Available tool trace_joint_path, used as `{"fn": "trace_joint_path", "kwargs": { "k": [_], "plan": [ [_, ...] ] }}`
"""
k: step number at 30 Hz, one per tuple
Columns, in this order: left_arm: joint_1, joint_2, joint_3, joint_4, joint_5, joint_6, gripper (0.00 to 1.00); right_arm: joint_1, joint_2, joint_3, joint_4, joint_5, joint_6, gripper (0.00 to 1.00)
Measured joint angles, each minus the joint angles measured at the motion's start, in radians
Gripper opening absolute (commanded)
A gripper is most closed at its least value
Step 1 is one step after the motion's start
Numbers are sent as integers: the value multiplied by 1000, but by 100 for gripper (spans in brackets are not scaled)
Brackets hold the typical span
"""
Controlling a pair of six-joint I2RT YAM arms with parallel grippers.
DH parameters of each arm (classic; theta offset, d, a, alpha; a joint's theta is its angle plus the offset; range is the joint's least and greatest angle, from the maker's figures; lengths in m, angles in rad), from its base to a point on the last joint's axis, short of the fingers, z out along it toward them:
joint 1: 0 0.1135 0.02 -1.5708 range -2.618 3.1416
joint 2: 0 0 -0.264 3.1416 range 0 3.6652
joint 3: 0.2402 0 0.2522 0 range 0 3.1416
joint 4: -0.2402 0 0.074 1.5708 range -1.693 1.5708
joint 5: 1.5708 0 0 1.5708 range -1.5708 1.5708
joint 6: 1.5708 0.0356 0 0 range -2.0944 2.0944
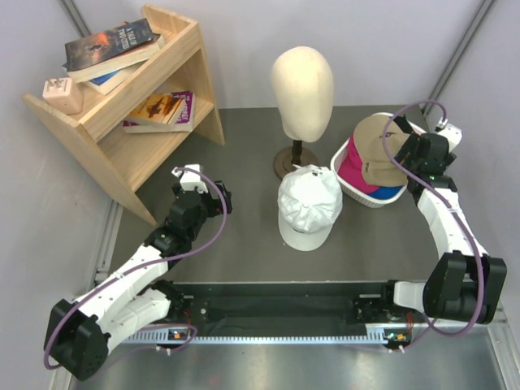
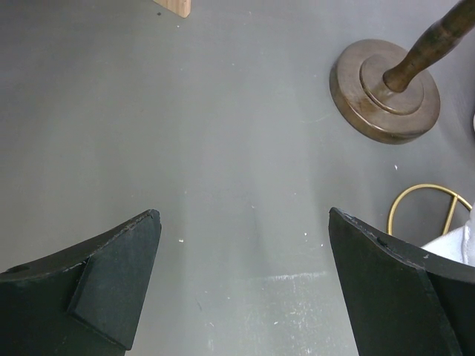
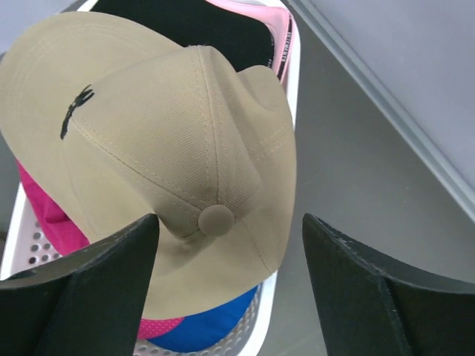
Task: Stack the hats
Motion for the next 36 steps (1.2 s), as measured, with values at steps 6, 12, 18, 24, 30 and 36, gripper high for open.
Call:
{"fn": "trace_joint_path", "kwargs": {
  "k": [6, 12, 18, 24, 30, 36],
  "plan": [
    [0, 0, 0, 0, 0, 0, 99, -5, 1, -23, 48, -26, 6, 43],
    [0, 0, 0, 0, 0, 0, 99, -14, 13, -21, 67, -42, -7, 5],
    [0, 0, 0, 0, 0, 0, 99, -16, -10, 53, 20, -79, -25, 0],
    [0, 0, 0, 0, 0, 0, 99, -6, -173, 161, -52, -127, -53, 0],
    [0, 0, 0, 0, 0, 0, 99, 41, -331, 306, -90, -234, -61, 0],
    [0, 0, 0, 0, 0, 0, 99, 67, -452, 365, -158, -459, -53, 0]
  ]
}}
